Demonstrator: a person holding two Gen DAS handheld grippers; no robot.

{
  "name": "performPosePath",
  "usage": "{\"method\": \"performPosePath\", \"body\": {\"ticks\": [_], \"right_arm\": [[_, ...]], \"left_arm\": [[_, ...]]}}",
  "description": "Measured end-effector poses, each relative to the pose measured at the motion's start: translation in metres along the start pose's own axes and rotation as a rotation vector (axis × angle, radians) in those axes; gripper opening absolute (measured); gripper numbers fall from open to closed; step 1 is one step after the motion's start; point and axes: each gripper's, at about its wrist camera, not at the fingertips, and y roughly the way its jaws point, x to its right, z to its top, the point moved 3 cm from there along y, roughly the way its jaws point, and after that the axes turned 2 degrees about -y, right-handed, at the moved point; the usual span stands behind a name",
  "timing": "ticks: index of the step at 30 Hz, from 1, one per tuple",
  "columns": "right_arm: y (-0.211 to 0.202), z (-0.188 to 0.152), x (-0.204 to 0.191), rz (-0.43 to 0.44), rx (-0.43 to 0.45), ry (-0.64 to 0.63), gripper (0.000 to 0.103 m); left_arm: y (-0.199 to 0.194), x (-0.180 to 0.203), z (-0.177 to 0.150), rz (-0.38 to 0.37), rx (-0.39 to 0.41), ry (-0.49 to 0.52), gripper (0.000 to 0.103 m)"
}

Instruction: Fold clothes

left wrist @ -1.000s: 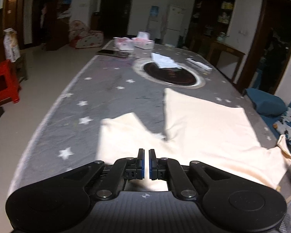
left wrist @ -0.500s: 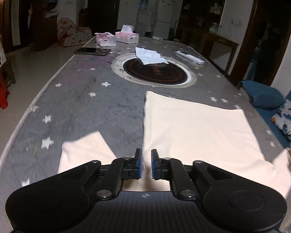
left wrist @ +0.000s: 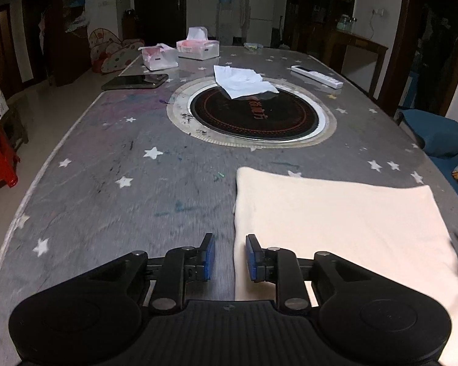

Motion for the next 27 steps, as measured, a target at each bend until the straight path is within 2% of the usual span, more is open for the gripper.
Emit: {"method": "performPosePath", "body": {"ticks": [4,7,10,11,12,14,19,27], "right_arm": [[0.028,0.015,0.003,0.018,-0.046,0.006,0.036],[0.048,0.021,0.006,0.009,-0.081,0.003,0.034],[0.060,0.025,0.007,0.004,-0.093,-0.004,0.023],[0.063,0.026,0.007,0.003,-0.095,-0.008,0.014],[0.066,0.031,0.006,0.001,-0.095,-0.011,0.009],[0.071,0.038,0.003,-0.010,-0.091,-0.031,0.006],[0.091,0.059,-0.004,-0.032,-0.081,-0.066,0.005],[0.115,0.087,-0.005,-0.020,-0.083,-0.036,0.007]], "left_arm": [[0.018,-0.001,0.008,-0.011,-0.018,0.008,0.023],[0.027,-0.001,0.011,-0.043,-0.025,0.015,0.010],[0.030,0.004,0.012,-0.046,-0.011,0.054,0.005],[0.031,0.005,0.013,-0.044,-0.005,0.065,0.004],[0.032,0.004,0.014,-0.043,-0.002,0.066,0.004],[0.035,0.003,0.017,-0.038,0.004,0.068,0.003],[0.044,-0.008,0.025,-0.003,0.018,0.042,0.003],[0.052,-0.021,0.033,0.027,0.035,0.030,0.005]]}}
